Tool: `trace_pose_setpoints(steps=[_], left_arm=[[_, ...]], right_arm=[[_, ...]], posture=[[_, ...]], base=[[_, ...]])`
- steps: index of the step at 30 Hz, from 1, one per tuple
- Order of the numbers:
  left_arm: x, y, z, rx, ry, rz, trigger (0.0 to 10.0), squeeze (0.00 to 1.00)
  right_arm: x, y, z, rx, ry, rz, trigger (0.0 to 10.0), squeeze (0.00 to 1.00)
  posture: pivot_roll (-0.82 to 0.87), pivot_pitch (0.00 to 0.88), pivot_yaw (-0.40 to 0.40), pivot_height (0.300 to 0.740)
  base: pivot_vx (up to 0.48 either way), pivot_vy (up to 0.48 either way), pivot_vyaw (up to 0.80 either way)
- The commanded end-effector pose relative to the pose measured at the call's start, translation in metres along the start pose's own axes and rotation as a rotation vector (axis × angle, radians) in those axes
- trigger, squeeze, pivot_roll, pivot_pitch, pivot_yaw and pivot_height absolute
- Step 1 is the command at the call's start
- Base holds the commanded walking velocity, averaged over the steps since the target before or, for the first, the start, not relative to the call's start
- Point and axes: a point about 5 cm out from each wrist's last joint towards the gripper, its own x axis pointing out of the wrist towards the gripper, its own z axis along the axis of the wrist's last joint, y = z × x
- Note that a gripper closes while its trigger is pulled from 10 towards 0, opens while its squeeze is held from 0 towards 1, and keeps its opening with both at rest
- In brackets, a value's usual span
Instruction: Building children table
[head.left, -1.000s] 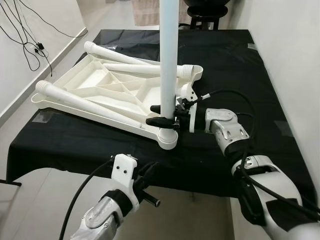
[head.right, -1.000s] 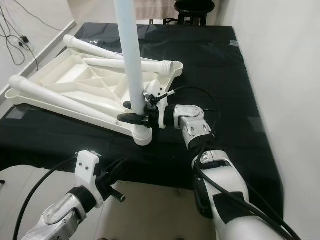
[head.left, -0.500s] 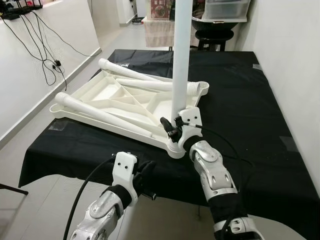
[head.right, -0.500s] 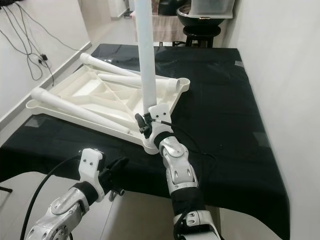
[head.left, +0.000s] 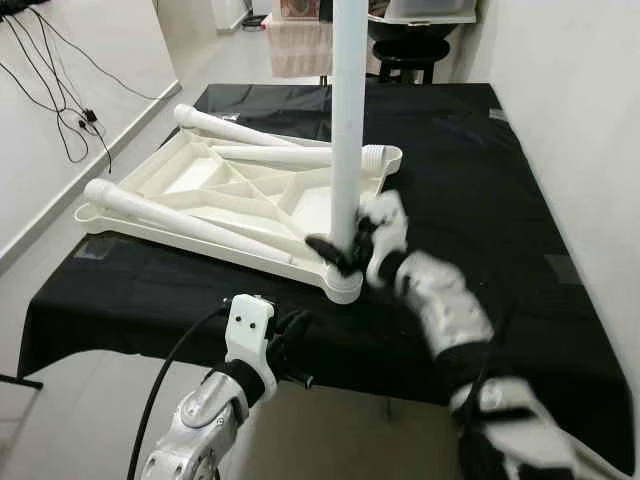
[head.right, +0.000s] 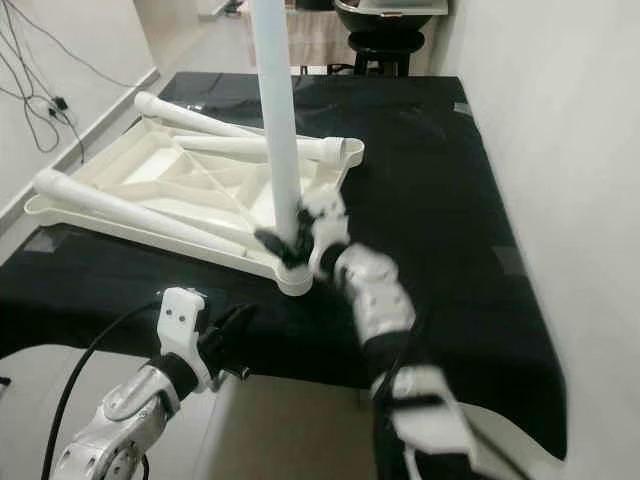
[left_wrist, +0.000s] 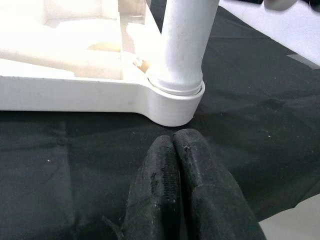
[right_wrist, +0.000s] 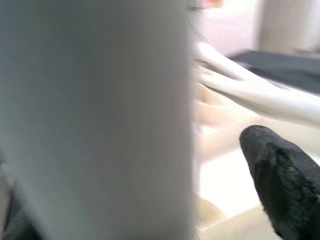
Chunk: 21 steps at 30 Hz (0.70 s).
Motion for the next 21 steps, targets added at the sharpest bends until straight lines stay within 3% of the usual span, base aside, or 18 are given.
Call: trace_pose_setpoints(steps=[1,4,10,11,12,21], left_arm=[[-0.002,-0.001,-0.001,0.000,0.004,0.002,10.0,0.00],[-0.006,-0.004,-0.001,-0.003,0.005,0.000,10.0,0.00],[-0.013,-0.009,0.000,-0.001,0.006,-0.003,10.0,0.00],[-0.015,-0.011,0.001,0.006,0.007,0.000,10.0,0.00],[-0.017,-0.012,0.001,0.014,0.007,0.007,10.0,0.00],[-0.022,-0.015,0.002,0.037,0.005,0.023,10.0,0.00]], right_arm=[[-0.001,0.005,-0.013,0.034,0.033,0.073,10.0,0.00],[-0.003,0.004,-0.013,0.013,0.081,0.224,10.0,0.00],[0.003,-0.003,-0.013,0.055,0.095,0.169,10.0,0.00],[0.004,-0.005,-0.013,0.068,0.093,0.176,6.7,0.00],[0.004,-0.005,-0.013,0.082,0.091,0.196,0.0,0.00],[-0.003,-0.013,-0.016,0.105,0.118,0.234,0.0,0.00]], posture=[[0.00,0.094,0.027,0.740],[0.01,0.111,0.030,0.740],[0.04,0.135,0.027,0.740],[0.05,0.141,0.027,0.740],[0.06,0.145,0.027,0.740],[0.07,0.146,0.029,0.740]], base=[[0.000,0.000,0.00],[0.000,0.000,0.00],[0.000,0.000,0.00],[0.000,0.000,0.00],[0.000,0.000,0.00],[0.000,0.000,0.00]])
